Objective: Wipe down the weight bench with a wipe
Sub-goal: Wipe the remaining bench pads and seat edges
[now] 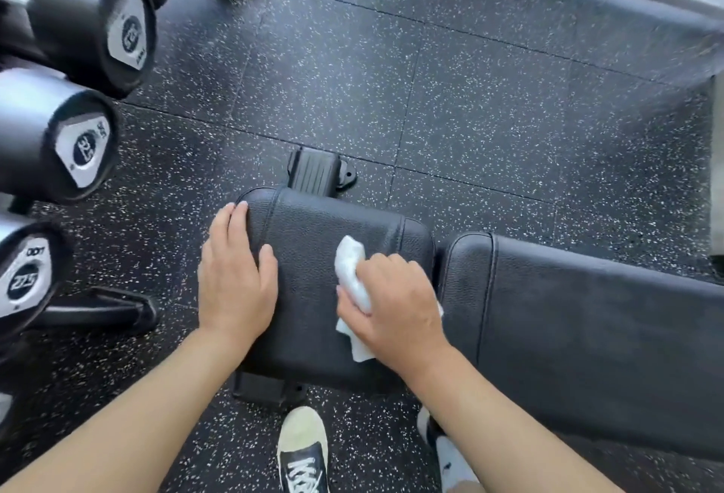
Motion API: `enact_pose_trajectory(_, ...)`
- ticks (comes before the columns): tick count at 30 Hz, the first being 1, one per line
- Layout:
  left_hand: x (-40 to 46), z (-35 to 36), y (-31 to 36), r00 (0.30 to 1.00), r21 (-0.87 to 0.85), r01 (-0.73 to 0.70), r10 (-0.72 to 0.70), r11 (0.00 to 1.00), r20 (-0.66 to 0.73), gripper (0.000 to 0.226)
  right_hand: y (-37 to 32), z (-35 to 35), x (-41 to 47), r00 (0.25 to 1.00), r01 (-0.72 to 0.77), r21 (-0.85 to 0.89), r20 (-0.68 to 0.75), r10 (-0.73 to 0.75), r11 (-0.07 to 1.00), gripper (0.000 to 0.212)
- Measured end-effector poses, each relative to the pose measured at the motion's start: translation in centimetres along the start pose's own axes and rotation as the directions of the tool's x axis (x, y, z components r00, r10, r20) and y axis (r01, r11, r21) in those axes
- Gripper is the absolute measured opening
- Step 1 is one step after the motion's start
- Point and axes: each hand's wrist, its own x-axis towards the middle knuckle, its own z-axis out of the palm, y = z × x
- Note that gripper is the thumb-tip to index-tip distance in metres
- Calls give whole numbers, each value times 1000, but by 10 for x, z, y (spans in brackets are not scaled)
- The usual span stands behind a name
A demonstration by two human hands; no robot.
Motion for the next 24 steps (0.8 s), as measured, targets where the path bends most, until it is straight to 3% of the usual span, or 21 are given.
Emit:
enact_pose_trajectory(4,24,4,13,964,-64,264,-266,962,-21,59,-13,33,29,1000,27,-50,9,-27,998,28)
enact_pose_trajectory(8,28,8,20,939,-24,332,-333,943,-88,61,-9,53,91,1000,19,42,-18,-19,999,30)
enact_pose_trajectory(11,28,8,22,928,-25,365,-365,931,-73,62,-11,62,142,990,-55,113,136,39,992,29)
enact_pose_trajectory(13,31,6,24,923,-26,376,-377,926,-73,62,-8,69,175,932,-167,198,350,89,966,30)
enact_pose_trajectory(15,32,6,27,919,-22,387,-387,922,-68,62,4,78,201,798,-317,290,596,89,903,37)
enact_pose_trajectory(17,34,6,28,916,-19,396,-396,918,-61,63,16,81,212,658,-442,388,753,-2,809,39)
enact_pose_trajectory(20,36,6,26,915,-3,401,-401,916,-48,63,39,68,197,623,-447,480,773,-122,755,29)
enact_pose_trajectory(24,36,8,26,916,7,397,-396,918,-56,62,102,33,154,614,-420,455,780,-123,785,30)
